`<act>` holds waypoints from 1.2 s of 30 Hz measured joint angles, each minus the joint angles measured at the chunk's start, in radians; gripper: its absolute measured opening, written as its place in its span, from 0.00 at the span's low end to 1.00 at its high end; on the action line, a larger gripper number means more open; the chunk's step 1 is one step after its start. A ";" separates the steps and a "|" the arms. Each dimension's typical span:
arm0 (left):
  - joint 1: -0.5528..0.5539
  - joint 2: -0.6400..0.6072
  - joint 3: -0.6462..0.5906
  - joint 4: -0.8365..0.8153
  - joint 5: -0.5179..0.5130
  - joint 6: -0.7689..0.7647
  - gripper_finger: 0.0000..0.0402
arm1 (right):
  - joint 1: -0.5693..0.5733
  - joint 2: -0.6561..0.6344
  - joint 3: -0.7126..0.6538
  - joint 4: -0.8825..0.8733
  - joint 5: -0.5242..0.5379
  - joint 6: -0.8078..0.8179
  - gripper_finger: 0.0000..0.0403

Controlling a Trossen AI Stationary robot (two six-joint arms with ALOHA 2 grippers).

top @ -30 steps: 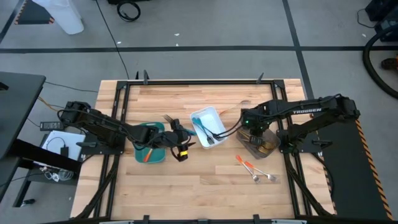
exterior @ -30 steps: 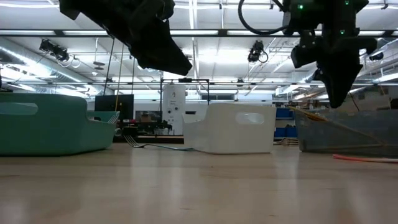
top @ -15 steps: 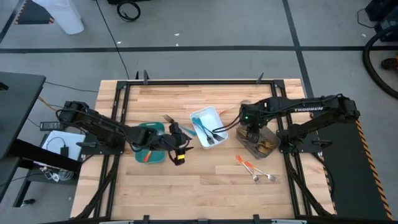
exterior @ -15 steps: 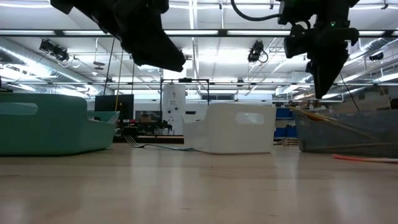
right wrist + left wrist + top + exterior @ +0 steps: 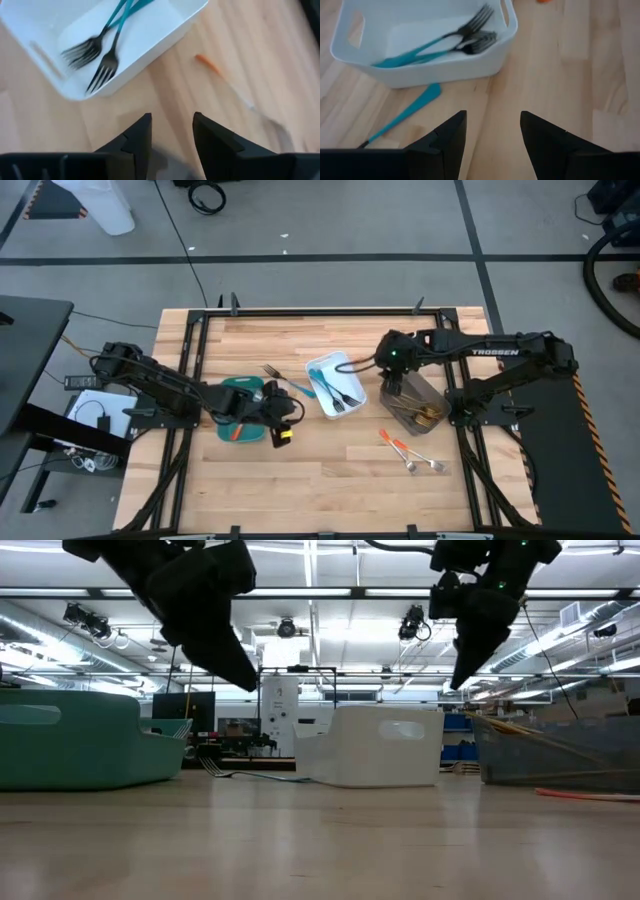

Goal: Sort silverware by color (type)
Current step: Put the orange fork into the green bin

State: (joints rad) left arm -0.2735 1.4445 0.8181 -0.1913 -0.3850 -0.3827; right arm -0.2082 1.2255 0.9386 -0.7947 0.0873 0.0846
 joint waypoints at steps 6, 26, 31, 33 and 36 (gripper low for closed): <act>0.000 0.000 0.000 -0.022 0.002 0.001 0.48 | -0.066 0.018 0.001 0.073 -0.010 -0.040 0.36; 0.001 0.000 0.000 -0.019 -0.013 0.028 0.48 | -0.278 0.388 0.139 0.134 -0.089 -0.269 0.36; 0.002 0.000 0.000 -0.019 -0.014 0.034 0.48 | -0.333 0.421 0.147 0.115 -0.133 -0.385 0.36; 0.002 0.000 0.000 -0.018 -0.014 0.037 0.48 | -0.355 0.435 0.147 0.097 -0.137 -0.422 0.36; 0.002 0.000 0.000 -0.017 -0.020 0.054 0.48 | -0.377 0.469 0.147 0.081 -0.133 -0.467 0.36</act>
State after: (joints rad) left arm -0.2714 1.4445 0.8181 -0.2084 -0.4054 -0.3292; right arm -0.5852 1.6943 1.0859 -0.7133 -0.0460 -0.3825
